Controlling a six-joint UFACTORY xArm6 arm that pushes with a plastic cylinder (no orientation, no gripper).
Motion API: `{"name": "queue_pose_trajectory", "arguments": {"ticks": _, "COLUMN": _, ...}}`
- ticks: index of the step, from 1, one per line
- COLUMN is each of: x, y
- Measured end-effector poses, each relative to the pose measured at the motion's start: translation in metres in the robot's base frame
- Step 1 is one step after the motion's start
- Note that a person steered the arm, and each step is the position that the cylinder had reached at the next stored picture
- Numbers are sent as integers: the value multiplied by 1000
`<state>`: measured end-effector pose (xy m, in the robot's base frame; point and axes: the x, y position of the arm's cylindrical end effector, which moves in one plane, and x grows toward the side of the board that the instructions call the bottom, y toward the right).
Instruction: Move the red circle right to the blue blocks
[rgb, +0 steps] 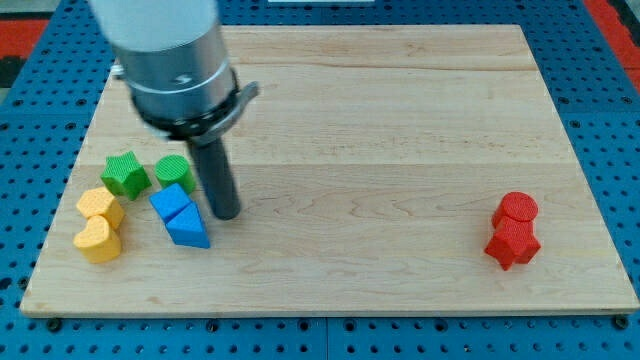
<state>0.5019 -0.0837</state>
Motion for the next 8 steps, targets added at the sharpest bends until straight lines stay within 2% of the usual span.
{"name": "queue_pose_trajectory", "arguments": {"ticks": 1, "x": -32, "y": 91}}
{"name": "queue_pose_trajectory", "arguments": {"ticks": 2, "x": -46, "y": 122}}
{"name": "queue_pose_trajectory", "arguments": {"ticks": 3, "x": -57, "y": 127}}
{"name": "queue_pose_trajectory", "arguments": {"ticks": 4, "x": -80, "y": 211}}
{"name": "queue_pose_trajectory", "arguments": {"ticks": 5, "x": -59, "y": 344}}
{"name": "queue_pose_trajectory", "arguments": {"ticks": 6, "x": 17, "y": 353}}
{"name": "queue_pose_trajectory", "arguments": {"ticks": 7, "x": 37, "y": 245}}
{"name": "queue_pose_trajectory", "arguments": {"ticks": 8, "x": -7, "y": 169}}
